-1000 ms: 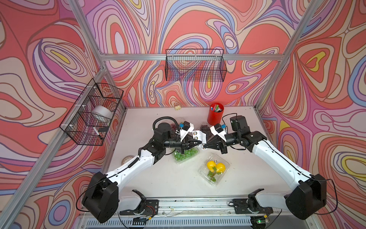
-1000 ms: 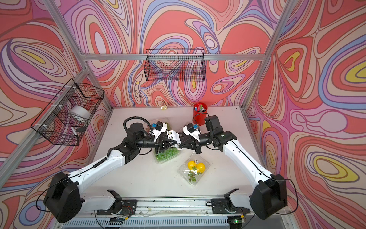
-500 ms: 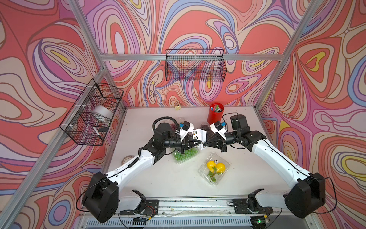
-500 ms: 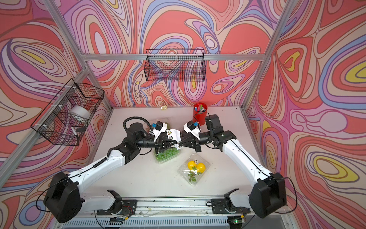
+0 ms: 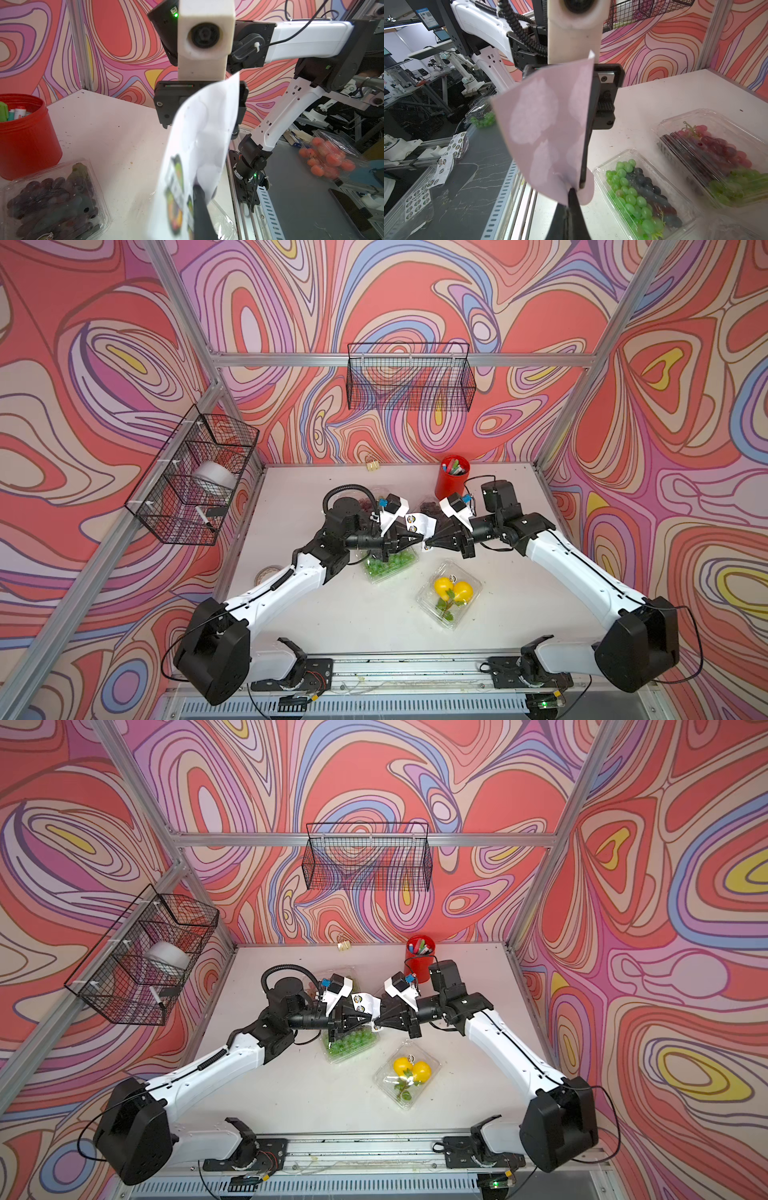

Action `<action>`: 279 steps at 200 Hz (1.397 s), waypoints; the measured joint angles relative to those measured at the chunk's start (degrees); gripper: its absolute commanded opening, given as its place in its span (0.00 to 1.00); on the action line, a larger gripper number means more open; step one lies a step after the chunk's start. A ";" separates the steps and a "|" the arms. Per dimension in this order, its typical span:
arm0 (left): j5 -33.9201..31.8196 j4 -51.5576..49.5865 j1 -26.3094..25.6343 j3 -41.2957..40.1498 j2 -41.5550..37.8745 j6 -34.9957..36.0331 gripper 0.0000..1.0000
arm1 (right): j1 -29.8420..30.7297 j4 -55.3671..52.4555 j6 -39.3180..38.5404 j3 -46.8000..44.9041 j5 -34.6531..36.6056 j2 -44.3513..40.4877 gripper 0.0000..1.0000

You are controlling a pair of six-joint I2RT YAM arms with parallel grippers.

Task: Label fruit boxes
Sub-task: Adjust the label sticker.

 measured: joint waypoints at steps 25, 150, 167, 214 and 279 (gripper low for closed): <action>-1.99 -0.22 -0.28 -0.07 -0.48 0.11 0.09 | -0.72 0.63 0.44 -0.98 0.02 -1.05 0.00; 1.16 -8.90 -0.57 -0.72 -4.28 7.26 0.54 | -6.62 -14.36 -15.23 3.91 -4.20 -1.53 0.00; 2.38 -10.99 -0.59 0.22 -4.26 8.68 0.53 | -6.62 -18.01 -18.53 5.75 -4.74 -0.28 0.00; 5.22 -11.74 -0.61 1.84 -3.52 9.03 0.51 | -6.62 -24.13 -24.15 7.32 -6.14 2.29 0.00; 6.56 -2.64 -0.68 1.84 0.28 3.21 0.49 | -6.62 -26.71 -26.45 7.48 -7.30 2.95 0.00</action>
